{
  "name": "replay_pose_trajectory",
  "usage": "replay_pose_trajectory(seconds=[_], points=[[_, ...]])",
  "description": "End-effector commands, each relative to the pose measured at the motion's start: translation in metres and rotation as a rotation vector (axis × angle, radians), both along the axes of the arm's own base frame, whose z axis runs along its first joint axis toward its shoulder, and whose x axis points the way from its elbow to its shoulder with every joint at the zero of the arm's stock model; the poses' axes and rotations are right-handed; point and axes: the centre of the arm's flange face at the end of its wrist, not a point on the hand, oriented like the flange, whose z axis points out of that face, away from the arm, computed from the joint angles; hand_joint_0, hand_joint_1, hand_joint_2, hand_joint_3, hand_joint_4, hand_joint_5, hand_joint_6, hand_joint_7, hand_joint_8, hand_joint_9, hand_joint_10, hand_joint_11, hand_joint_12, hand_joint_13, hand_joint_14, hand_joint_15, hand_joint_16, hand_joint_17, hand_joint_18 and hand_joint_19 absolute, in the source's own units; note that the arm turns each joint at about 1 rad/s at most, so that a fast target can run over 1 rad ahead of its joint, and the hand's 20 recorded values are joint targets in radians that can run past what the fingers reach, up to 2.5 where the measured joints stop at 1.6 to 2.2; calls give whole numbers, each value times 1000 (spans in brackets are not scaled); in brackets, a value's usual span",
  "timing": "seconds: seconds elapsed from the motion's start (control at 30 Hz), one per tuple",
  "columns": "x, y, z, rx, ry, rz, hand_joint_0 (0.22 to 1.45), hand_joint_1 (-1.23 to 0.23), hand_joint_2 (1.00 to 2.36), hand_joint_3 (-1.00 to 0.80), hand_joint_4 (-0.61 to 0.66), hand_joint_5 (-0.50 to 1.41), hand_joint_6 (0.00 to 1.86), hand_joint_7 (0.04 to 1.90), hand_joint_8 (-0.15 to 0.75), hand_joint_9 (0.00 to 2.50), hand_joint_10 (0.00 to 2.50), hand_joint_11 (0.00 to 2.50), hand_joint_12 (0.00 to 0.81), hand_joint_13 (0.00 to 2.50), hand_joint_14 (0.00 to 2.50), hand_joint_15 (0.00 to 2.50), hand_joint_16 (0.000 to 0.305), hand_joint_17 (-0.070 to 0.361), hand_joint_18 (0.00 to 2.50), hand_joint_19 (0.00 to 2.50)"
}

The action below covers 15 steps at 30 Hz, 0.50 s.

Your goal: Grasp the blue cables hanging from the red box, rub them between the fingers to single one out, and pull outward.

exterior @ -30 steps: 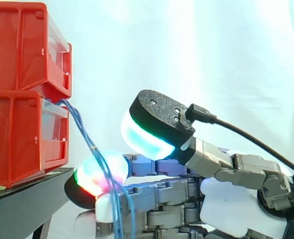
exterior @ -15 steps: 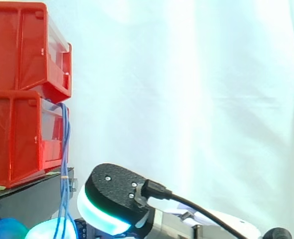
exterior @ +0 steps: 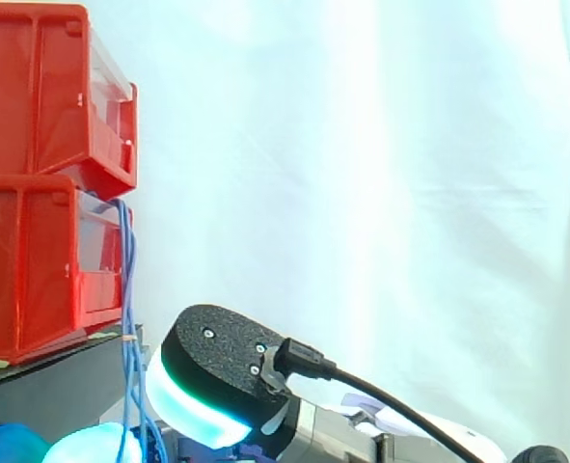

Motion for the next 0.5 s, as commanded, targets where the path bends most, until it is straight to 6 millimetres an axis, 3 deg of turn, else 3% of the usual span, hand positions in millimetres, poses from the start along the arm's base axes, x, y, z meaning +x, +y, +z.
replay_pose_trajectory(seconds=[0.0, 0.27, 0.47], points=[[-2, 0, -2, 18, -6, 13, 584, -603, 1005, -438, 294, -116, 503, 976, 242, 1045, 18, 530, 314, 860, 20, 500, 38, 86, 599, 426], [-7, 1, 9, 33, -12, 42, 601, -621, 1007, -412, 242, -93, 502, 1209, 238, 1112, 19, 663, 316, 915, 22, 561, 38, 86, 619, 454], [-18, -3, 26, 28, -7, 40, 607, -632, 1008, -406, 200, -81, 514, 1271, 235, 1116, 19, 669, 319, 922, 24, 571, 38, 86, 632, 469]])
